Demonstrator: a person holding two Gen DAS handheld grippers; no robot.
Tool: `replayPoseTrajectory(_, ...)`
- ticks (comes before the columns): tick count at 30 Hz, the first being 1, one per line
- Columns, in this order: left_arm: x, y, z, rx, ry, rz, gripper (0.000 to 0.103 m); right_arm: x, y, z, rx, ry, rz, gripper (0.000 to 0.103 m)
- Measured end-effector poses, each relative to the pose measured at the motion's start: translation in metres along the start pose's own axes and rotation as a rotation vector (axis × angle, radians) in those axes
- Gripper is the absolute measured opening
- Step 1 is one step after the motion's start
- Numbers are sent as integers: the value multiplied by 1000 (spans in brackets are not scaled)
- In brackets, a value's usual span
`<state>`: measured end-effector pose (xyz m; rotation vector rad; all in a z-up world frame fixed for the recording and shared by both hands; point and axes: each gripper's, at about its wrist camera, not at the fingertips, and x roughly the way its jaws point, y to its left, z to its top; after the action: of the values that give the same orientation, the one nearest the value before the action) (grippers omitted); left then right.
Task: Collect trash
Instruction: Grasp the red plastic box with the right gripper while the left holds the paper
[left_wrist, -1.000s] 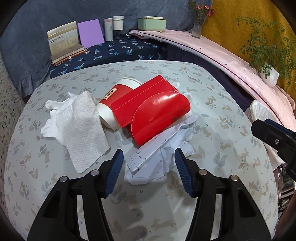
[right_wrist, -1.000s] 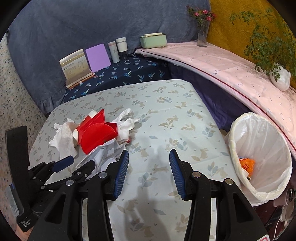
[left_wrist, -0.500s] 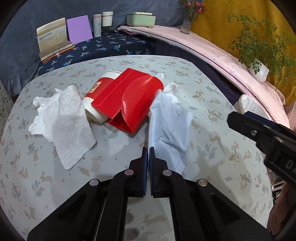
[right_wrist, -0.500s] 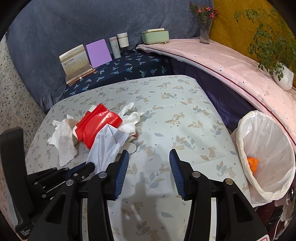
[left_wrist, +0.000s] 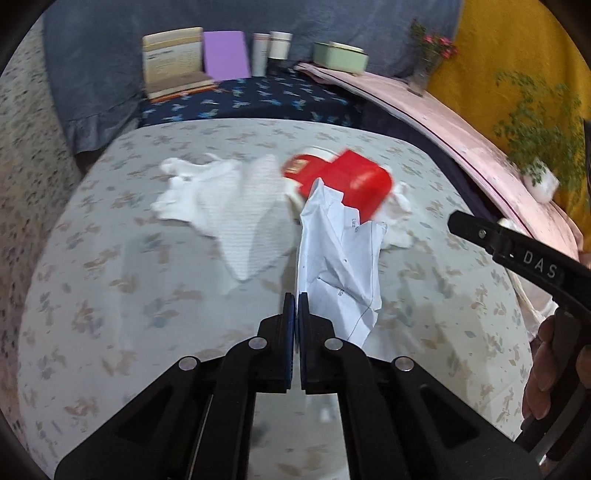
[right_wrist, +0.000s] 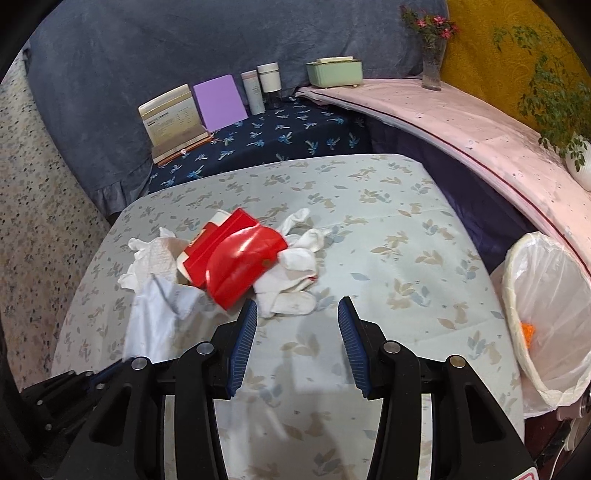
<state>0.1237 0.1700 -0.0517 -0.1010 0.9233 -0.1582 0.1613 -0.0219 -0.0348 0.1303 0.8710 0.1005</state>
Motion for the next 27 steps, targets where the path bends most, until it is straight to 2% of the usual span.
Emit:
replayPoseTrajectory(3,-8,19,4,-44,-21,59,2,10,13,0,0,13,26,45)
replayPoseTrajectory(7,-14,37,14,-94,-55,104,2,27,30,1,13,22,47,53)
replayPoseTrajectory(15,-7,48,28,-116,-64,100,2,61,51,11,62,30,37,53)
replayPoseTrajectory(23,3,39,37,-98,-65,87,2,91,54,16,93,61,-3,53)
replayPoseTrajectory(24,4,38,38,-98,-64,84,2,92,54,15,90,65,1,51)
replayPoseTrajectory(27,8,35,39,-94,-58,75,2,89,49,9,75,69,5,36)
